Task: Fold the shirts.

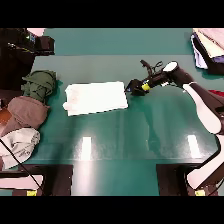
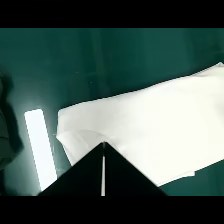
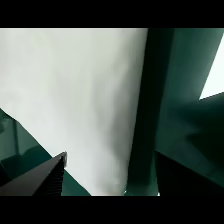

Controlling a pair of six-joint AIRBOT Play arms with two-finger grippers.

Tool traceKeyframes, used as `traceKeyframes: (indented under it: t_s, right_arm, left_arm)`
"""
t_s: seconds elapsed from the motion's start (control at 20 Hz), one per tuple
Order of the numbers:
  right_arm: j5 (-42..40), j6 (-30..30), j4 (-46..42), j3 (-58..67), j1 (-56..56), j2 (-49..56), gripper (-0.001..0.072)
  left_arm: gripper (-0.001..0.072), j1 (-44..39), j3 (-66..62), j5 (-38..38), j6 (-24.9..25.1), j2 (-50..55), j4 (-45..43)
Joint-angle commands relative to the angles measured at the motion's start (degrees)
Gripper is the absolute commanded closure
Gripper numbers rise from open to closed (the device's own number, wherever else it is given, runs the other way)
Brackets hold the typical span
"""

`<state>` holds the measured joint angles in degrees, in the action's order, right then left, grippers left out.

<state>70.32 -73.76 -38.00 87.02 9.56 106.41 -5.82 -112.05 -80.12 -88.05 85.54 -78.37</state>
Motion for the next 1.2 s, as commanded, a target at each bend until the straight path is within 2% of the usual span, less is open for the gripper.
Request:
traceKeyframes:
  t_s: [0.0,0.2,0.25,0.35,0.4,0.45,0.6,0.75,1.15]
  right_arm:
    - [0.94,-0.33,5.53,2.47,2.21,5.01,0.0083]
    - [0.50,-2.47,5.49,9.05,7.78,9.97,0.0091]
    - [-0.02,-2.51,5.53,9.94,8.98,10.67,0.0131]
    - [-2.82,-1.75,5.51,10.58,10.71,10.80,0.0378]
    - [-4.31,-0.76,5.44,10.58,11.13,10.56,0.0610]
    - [-5.51,0.37,5.38,10.58,11.28,10.14,0.0690]
    - [-5.57,0.76,4.26,10.56,9.53,6.84,0.0693]
    - [-3.78,-1.86,-6.21,10.05,3.45,-0.57,0.0695]
    - [1.57,-2.62,-19.71,-1.90,-30.93,-25.77,0.0695]
  left_arm:
    - [0.0683,0.02,0.22,-0.07,0.02,0.04,0.94]
    - [0.0683,0.02,0.22,-0.50,0.04,0.04,0.98]
    - [0.0684,0.02,0.22,-0.52,0.07,0.04,0.98]
    - [0.0684,0.02,0.22,-0.55,0.24,0.04,0.98]
    - [0.0684,0.02,0.22,-0.57,0.50,0.04,1.01]
    - [0.0684,0.02,0.22,-0.92,0.61,0.04,1.03]
    - [0.0683,0.02,0.22,-2.21,1.51,0.04,1.03]
    - [0.0683,0.02,0.22,-2.97,1.49,0.02,1.03]
    - [0.0683,0.02,0.22,-2.91,1.42,0.04,2.32]
